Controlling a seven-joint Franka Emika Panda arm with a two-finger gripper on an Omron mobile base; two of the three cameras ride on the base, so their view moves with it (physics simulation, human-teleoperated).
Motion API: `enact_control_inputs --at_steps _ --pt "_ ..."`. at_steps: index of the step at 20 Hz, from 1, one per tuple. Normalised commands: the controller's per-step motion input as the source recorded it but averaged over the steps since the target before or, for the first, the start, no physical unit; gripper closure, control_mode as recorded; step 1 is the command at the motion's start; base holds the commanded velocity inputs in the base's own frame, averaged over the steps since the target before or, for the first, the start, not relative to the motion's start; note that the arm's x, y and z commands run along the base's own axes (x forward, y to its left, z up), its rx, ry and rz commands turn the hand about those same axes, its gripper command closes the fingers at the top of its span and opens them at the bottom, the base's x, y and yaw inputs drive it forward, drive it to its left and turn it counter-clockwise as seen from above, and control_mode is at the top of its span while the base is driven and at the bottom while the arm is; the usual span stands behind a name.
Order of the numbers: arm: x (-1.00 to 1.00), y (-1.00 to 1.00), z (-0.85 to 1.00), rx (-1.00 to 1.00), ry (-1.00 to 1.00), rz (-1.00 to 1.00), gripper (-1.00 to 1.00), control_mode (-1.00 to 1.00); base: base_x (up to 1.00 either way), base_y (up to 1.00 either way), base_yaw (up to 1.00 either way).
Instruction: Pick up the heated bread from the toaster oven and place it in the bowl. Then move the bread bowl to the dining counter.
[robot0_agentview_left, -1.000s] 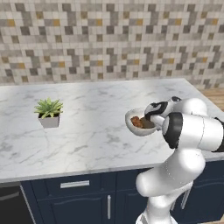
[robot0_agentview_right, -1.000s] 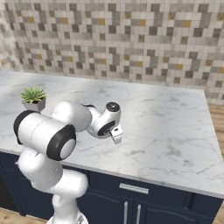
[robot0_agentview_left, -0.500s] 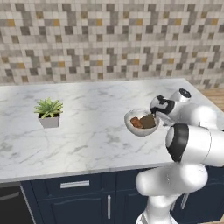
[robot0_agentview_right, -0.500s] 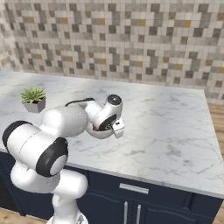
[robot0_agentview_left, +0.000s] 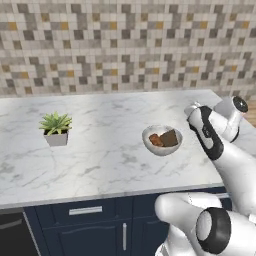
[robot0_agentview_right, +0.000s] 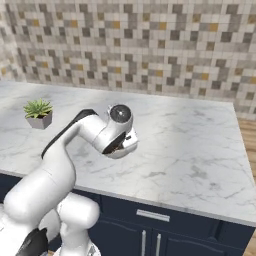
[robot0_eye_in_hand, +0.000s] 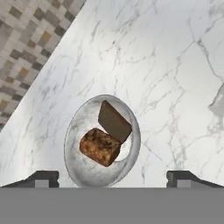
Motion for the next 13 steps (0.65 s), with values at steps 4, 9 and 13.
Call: enact_control_inputs --at_steps 4,9,13 --pt "-1.0 0.39 0.51 -0.13 -0.44 0.01 -1.0 -1.0 0.0 0.0 0.0" --pt "-1.0 0.5 0.44 -0.17 -0.46 0.0 -1.0 -1.0 0.0 0.0 0.0" --pt "-0.98 0.59 0.35 -0.22 -0.53 0.08 -1.0 -1.0 0.0 0.0 0.0"
